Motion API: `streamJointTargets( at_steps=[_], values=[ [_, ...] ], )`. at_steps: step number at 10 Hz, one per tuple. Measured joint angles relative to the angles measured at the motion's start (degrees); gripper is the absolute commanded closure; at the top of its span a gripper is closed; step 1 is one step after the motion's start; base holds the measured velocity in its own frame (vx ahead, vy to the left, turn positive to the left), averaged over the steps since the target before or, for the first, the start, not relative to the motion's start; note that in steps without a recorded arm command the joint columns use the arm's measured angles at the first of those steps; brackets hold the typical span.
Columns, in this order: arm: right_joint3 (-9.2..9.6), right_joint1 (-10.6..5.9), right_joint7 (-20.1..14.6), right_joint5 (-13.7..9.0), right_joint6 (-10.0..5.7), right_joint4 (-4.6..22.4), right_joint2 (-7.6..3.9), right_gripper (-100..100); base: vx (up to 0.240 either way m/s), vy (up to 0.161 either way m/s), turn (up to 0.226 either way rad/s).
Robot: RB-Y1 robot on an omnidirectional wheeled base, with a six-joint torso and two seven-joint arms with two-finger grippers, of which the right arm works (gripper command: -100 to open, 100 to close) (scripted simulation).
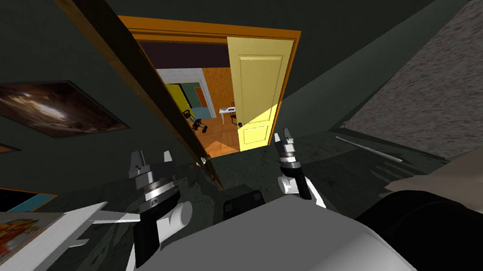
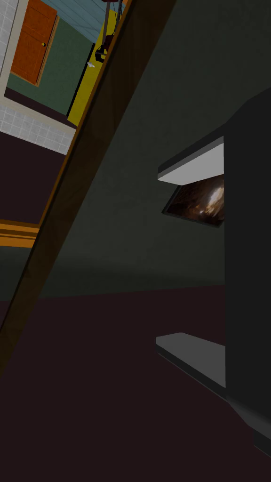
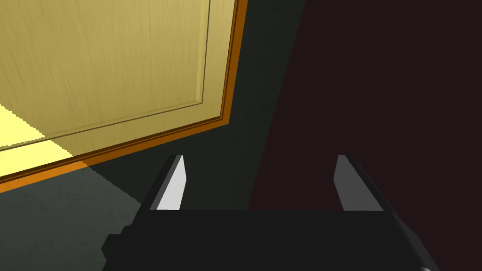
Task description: Pull the door open
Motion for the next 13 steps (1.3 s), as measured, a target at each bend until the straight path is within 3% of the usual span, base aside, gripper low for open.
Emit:
streamJointTargets(
  at_steps=[7,13],
  values=[
    [0.18,-2.59,7.25,1.32,-1.43,7.33,-2.89,-100,0.1,-0.029,0.002],
    [0.57,-4.75,13.08,2.51,-2.39,12.92,-4.2,-100,0.074,-0.016,-0.003]
  ],
)
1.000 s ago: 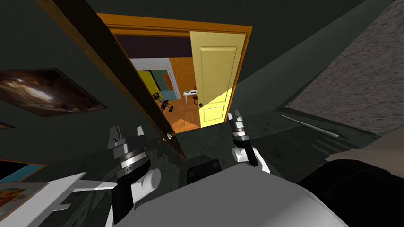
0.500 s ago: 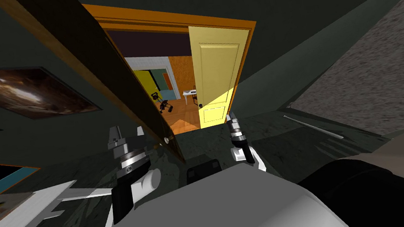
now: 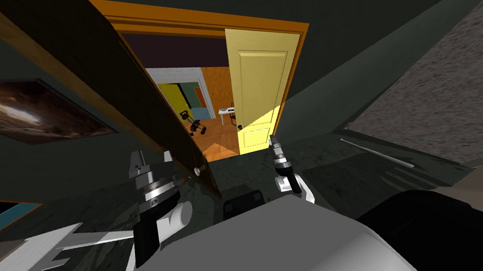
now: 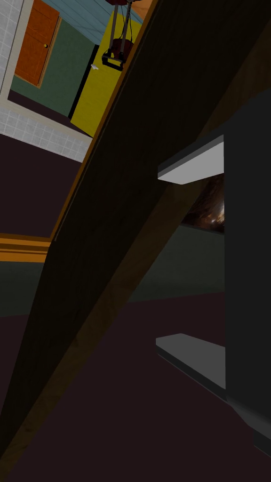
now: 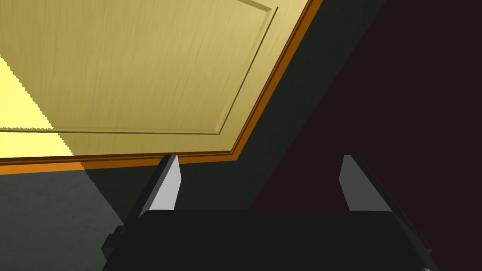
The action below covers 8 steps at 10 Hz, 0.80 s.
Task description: Pull the door open
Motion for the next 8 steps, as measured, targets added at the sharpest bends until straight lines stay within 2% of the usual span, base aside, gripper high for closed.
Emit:
streamJointTargets(
  at_steps=[8],
  values=[
    [0.34,-3.57,9.17,1.75,-1.58,9.17,-1.55,-100,0.091,-0.02,-0.006]
  ],
)
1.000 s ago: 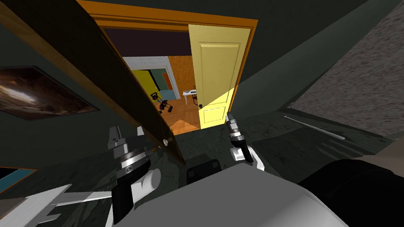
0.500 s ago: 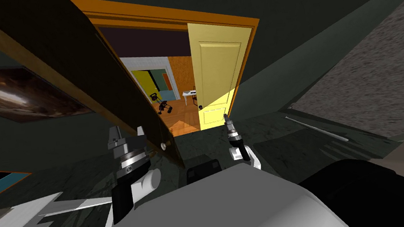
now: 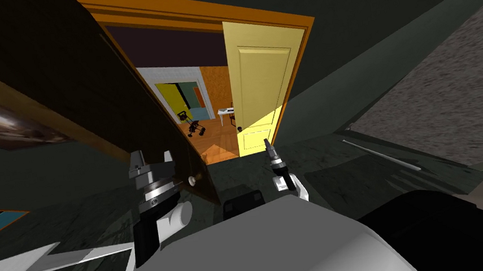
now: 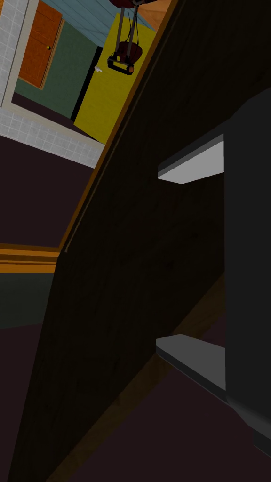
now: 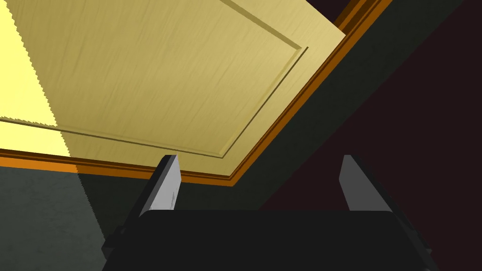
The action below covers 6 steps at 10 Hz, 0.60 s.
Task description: Pull the door open
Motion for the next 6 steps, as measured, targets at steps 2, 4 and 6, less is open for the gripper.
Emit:
streamJointTargets(
  at_steps=[2,4,6],
  values=[
    [0.07,-0.8,2.41,0.44,-0.44,2.29,-0.37,-100,0.096,-0.018,-0.01],
    [0.17,-1.88,4.97,0.94,-0.9,4.99,-0.59,-100,0.087,-0.02,-0.011],
    [0.26,-3.0,7.63,1.44,-1.46,7.77,-0.74,-100,0.091,-0.017,-0.013]
  ],
)
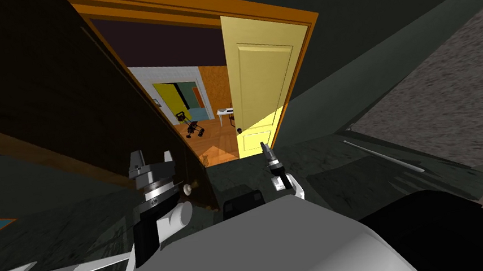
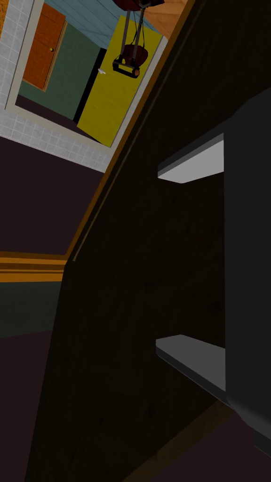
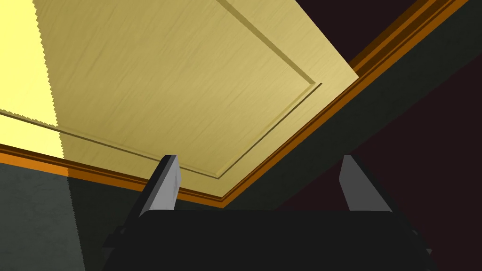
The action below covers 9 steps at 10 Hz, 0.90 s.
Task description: Pull the door open
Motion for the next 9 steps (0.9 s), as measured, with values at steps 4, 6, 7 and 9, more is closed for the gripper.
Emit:
streamJointTargets(
  at_steps=[4,6,7,9],
  values=[
    [0.18,-1.75,5.19,0.95,-0.87,4.98,-0.49,-100,0.099,-0.011,-0.018],
    [0.2,-2.94,7.84,1.43,-1.39,7.9,-0.63,-100,0.094,-0.013,-0.016],
    [0.34,-3.35,9.18,1.73,-1.39,8.82,-0.65,-100,0.101,-0.015,-0.022],
    [0.45,-4.51,12.07,2.27,-2.06,11.94,-0.48,-100,0.086,-0.006,-0.025]
  ],
)
